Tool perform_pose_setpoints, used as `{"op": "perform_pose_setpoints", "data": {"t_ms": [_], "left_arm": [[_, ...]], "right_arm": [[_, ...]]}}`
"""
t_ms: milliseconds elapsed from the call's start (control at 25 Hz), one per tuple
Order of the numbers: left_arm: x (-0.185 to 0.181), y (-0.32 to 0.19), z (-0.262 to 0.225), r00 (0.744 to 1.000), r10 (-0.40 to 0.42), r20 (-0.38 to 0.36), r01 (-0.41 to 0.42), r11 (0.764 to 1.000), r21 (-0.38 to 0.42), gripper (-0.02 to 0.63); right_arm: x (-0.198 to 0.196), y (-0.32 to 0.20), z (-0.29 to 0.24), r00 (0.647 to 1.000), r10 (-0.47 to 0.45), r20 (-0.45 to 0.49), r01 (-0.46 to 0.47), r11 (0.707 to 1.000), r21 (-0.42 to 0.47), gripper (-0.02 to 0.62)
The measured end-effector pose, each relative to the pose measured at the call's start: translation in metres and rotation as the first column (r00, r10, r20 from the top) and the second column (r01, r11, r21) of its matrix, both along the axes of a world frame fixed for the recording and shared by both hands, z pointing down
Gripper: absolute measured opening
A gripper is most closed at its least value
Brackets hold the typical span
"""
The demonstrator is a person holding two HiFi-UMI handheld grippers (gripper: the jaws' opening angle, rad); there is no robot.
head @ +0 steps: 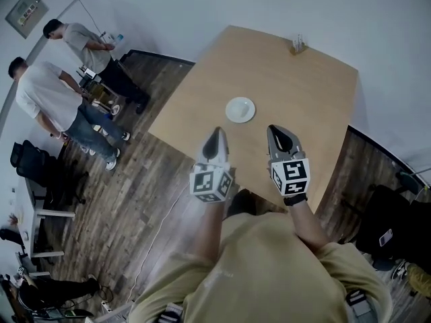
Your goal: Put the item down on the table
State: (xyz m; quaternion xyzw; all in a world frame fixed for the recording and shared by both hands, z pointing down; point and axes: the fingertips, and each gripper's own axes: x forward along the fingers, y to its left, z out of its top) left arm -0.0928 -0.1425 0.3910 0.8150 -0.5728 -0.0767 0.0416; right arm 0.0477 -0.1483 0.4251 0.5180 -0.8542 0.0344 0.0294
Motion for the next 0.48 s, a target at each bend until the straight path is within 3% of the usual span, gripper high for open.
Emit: {"op": "perform_pose_setpoints", "data": {"t_ms": [160,480], "left_arm": [[0.007,0.007,0.005,0.999,0.003,-0.041,-0.003,1.0,-0.005,0.003],[0.017,0.002,0.011,0.999,0.009,0.04,-0.008,1.0,-0.024,0.003]], "right_arm": [[0.013,0.007,0.01,1.0,0.014,0.001,-0.014,1.0,-0.021,0.006],[0.012,0.003,0.002,1.0,0.006,0.003,-0.006,1.0,0.0,0.006]]}}
